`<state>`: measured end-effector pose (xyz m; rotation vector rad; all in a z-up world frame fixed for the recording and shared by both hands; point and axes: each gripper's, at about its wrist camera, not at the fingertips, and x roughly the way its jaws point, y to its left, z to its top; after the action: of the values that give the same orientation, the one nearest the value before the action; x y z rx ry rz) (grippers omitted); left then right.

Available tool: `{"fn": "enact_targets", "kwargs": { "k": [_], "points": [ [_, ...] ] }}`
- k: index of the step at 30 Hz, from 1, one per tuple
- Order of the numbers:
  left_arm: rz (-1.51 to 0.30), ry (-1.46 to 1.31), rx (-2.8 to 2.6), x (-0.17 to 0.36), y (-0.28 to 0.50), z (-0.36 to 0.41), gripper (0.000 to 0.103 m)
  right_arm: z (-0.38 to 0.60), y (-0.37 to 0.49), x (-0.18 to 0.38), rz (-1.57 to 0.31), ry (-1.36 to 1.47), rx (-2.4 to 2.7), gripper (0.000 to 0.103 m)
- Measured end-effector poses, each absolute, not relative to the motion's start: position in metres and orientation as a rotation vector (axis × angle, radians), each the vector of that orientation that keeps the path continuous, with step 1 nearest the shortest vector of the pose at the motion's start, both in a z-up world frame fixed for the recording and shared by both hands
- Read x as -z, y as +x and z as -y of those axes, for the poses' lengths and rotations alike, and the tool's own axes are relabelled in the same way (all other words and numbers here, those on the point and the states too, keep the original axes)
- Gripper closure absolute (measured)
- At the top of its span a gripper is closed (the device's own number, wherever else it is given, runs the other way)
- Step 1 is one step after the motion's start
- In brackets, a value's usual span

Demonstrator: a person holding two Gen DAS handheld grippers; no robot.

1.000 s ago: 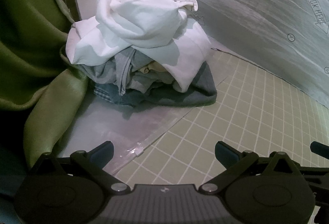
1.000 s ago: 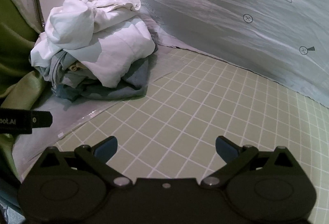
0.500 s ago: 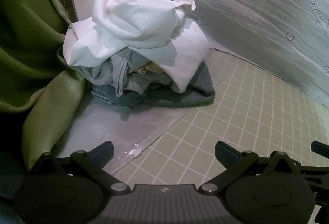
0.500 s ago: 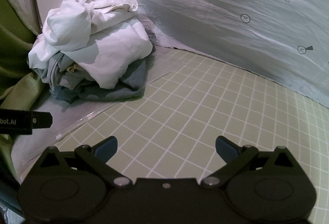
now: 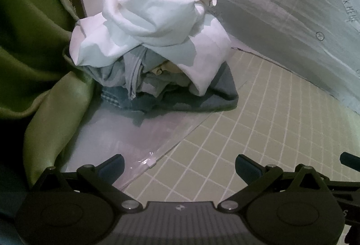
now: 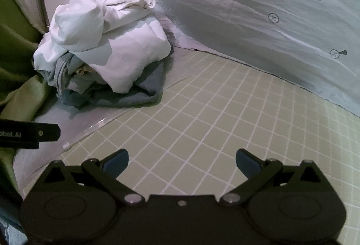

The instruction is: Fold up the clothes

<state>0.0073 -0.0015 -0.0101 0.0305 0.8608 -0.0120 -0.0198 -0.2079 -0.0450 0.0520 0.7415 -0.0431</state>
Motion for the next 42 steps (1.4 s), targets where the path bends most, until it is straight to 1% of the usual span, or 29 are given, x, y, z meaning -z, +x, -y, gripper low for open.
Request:
{"fn": "enact_targets", "kwargs": {
  "k": [9, 16, 18, 20, 23, 24, 25, 30, 32, 35, 37, 42],
  "points": [
    [-0.877, -0.018, -0.009, 0.01, 0.034, -0.008, 0.0, 0.202, 0.015, 0.052, -0.771, 0.025, 0.027, 0.0],
    [-0.801, -0.117, -0.038, -0.02, 0.08, -0.035, 0.0, 0.2, 0.073, 0.037, -0.749, 0.027, 0.003, 0.002],
    [-0.785, -0.159, -0.062, -0.029, 0.097, -0.046, 0.001, 0.201, 0.094, 0.027, -0.731, 0.039, -0.008, 0.007],
    [-0.764, -0.206, -0.083, -0.038, 0.114, -0.059, 0.002, 0.201, 0.115, 0.017, -0.71, 0.051, -0.019, 0.007],
    [-0.733, -0.308, -0.114, -0.05, 0.142, -0.083, 0.009, 0.2, 0.148, 0.002, -0.682, 0.076, -0.037, 0.014],
    [-0.729, -0.344, -0.123, -0.051, 0.15, -0.09, 0.013, 0.201, 0.159, -0.003, -0.674, 0.092, -0.042, 0.015],
    [-0.724, -0.381, -0.131, -0.052, 0.158, -0.098, 0.019, 0.202, 0.169, -0.008, -0.666, 0.109, -0.047, 0.015],
    [-0.753, -0.491, -0.092, -0.047, 0.197, -0.119, 0.03, 0.199, 0.221, -0.025, -0.622, 0.205, -0.08, 0.024],
    [-0.765, -0.503, -0.074, -0.043, 0.205, -0.119, 0.03, 0.196, 0.238, -0.032, -0.591, 0.248, -0.101, 0.026],
    [-0.773, -0.524, -0.054, -0.037, 0.208, -0.12, 0.03, 0.191, 0.259, -0.042, -0.555, 0.305, -0.128, 0.026],
    [-0.78, -0.545, -0.043, -0.035, 0.209, -0.124, 0.03, 0.185, 0.272, -0.045, -0.545, 0.318, -0.142, 0.029],
    [-0.815, -0.586, -0.016, -0.032, 0.216, -0.133, 0.029, 0.175, 0.299, -0.04, -0.554, 0.354, -0.136, 0.049]
  ]
}}
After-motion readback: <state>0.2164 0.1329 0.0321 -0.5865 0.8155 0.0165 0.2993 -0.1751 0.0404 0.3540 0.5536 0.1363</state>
